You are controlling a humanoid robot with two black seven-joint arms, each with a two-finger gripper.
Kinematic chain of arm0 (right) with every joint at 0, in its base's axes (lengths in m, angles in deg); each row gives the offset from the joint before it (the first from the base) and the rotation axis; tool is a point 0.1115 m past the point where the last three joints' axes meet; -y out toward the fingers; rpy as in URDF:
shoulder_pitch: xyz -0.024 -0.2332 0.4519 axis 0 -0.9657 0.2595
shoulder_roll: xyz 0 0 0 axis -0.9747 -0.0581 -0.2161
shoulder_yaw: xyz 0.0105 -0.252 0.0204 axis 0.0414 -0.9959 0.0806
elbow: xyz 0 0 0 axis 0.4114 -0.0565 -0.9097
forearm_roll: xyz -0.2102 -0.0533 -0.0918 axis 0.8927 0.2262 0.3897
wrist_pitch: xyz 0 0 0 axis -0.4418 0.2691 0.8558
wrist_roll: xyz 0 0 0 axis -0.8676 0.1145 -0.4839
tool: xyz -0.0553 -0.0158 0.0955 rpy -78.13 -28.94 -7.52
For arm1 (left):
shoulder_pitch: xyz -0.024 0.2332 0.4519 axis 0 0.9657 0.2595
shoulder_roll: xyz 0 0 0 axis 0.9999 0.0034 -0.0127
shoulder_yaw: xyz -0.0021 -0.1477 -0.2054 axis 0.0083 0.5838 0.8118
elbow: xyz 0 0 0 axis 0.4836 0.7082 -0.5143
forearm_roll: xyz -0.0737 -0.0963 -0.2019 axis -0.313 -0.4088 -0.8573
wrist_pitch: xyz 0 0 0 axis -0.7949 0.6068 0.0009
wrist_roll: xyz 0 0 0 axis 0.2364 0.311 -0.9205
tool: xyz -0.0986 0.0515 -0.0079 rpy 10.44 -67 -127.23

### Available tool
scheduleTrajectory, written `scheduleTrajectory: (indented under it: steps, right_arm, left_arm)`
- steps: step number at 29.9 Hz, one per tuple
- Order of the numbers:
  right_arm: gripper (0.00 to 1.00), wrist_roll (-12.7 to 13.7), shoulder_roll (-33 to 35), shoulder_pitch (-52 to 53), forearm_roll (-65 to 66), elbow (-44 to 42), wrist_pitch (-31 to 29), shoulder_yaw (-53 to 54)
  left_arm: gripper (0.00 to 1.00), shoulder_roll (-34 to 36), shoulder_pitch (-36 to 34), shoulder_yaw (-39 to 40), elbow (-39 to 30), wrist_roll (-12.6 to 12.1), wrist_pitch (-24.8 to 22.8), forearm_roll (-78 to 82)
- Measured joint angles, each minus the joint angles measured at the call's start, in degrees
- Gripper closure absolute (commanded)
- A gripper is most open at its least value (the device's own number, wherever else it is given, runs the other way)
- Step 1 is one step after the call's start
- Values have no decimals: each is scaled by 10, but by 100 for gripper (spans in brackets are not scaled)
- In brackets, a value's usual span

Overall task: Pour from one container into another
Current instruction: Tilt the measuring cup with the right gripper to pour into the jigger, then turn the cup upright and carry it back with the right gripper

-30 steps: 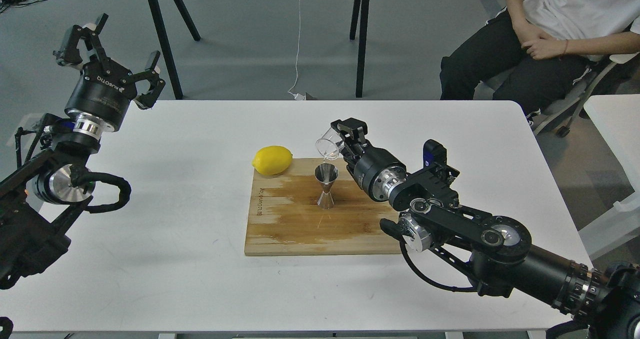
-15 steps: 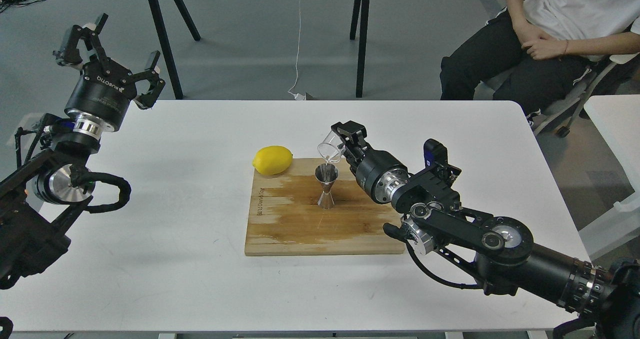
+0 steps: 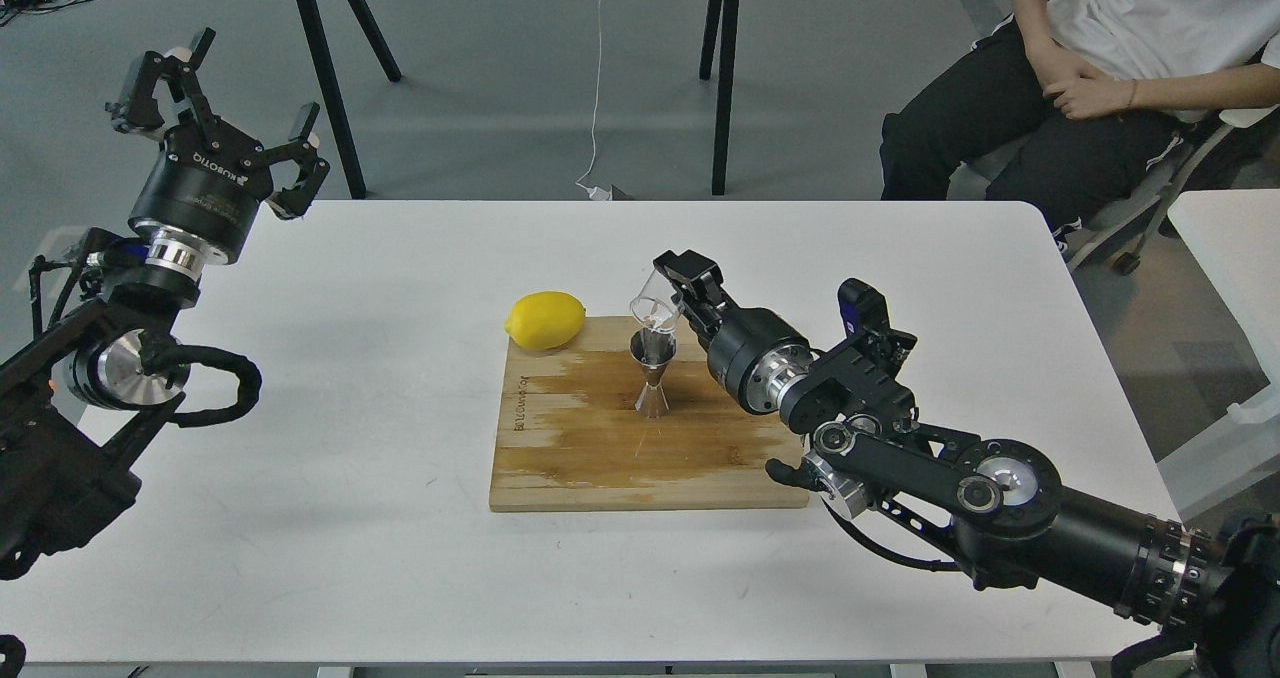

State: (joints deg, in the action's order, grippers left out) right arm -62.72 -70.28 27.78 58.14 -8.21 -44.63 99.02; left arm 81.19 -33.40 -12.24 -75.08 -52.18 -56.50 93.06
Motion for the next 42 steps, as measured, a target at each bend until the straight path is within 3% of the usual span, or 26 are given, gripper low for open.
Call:
scheduleTrajectory:
  steps: [27,42]
  right_arm:
    - [61,-20,5,16,94,-9,30,-67]
    - [61,-82,30,12,123,-9,30,-91]
  left_arm:
    - [0,2,2,4,0,0,0,-1]
    - [0,2,6,4,0,0,0,-1]
